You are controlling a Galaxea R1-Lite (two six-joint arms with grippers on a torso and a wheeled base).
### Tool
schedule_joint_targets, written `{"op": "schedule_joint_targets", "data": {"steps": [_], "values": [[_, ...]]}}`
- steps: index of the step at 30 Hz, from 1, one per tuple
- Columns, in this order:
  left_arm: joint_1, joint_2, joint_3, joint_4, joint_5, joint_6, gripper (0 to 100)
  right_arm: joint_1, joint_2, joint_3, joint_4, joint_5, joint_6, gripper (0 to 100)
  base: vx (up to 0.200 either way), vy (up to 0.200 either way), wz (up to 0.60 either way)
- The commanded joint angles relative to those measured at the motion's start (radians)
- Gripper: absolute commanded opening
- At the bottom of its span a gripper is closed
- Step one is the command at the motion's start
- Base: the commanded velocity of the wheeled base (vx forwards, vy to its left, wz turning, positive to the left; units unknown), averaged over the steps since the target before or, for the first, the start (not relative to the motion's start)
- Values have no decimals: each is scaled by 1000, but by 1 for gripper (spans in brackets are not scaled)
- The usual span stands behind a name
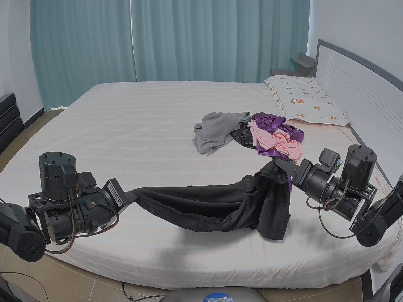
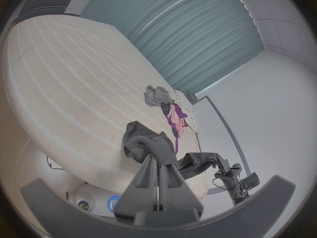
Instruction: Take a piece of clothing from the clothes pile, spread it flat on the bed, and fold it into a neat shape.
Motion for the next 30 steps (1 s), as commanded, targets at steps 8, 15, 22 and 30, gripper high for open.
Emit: {"op": "schedule_joint_targets", "data": {"steps": [8, 15, 22, 30], "values": [[1, -5, 0, -2, 0, 0, 0, 0, 6, -9, -3, -22, -16, 0, 0, 200, 0], [1, -6, 0, -4, 0, 0, 0, -1, -2, -10, -5, -22, -15, 0, 0, 200, 0], [1, -8, 0, -6, 0, 0, 0, -24, -3, -14, -29, -17, -13, 0, 0, 200, 0], [0, -20, 0, -6, 0, 0, 0, -28, 0, -14, -41, -15, -8, 0, 0, 200, 0]]}}
